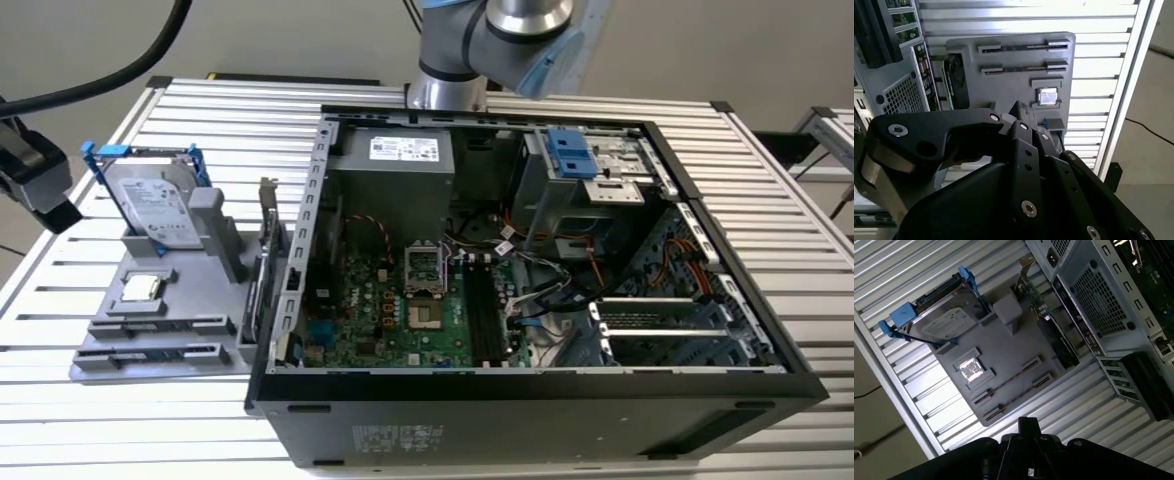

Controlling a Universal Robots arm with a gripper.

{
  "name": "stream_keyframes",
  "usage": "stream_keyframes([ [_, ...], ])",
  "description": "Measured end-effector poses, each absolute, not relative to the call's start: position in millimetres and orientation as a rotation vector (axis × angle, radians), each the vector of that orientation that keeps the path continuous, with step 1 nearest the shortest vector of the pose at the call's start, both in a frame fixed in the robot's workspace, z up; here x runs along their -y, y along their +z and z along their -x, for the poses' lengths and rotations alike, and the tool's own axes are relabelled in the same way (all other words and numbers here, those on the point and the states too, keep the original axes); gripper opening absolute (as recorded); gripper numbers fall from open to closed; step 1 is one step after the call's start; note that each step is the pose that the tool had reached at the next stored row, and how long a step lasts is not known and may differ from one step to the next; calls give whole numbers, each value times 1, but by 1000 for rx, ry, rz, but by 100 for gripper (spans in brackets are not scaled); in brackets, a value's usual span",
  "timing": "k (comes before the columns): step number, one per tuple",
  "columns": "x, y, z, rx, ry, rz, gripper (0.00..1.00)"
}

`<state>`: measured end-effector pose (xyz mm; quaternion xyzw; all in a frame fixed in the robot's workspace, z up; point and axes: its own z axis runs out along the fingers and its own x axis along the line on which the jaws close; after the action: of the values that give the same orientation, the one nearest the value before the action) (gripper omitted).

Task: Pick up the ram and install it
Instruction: 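Pick up the ram and move it above insertion slot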

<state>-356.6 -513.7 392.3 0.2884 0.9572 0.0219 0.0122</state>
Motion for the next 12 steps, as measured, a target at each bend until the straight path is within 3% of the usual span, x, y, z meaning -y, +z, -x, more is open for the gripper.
stream_keyframes([
  [12,514,392,357,-2914,66,-1098,0],
])
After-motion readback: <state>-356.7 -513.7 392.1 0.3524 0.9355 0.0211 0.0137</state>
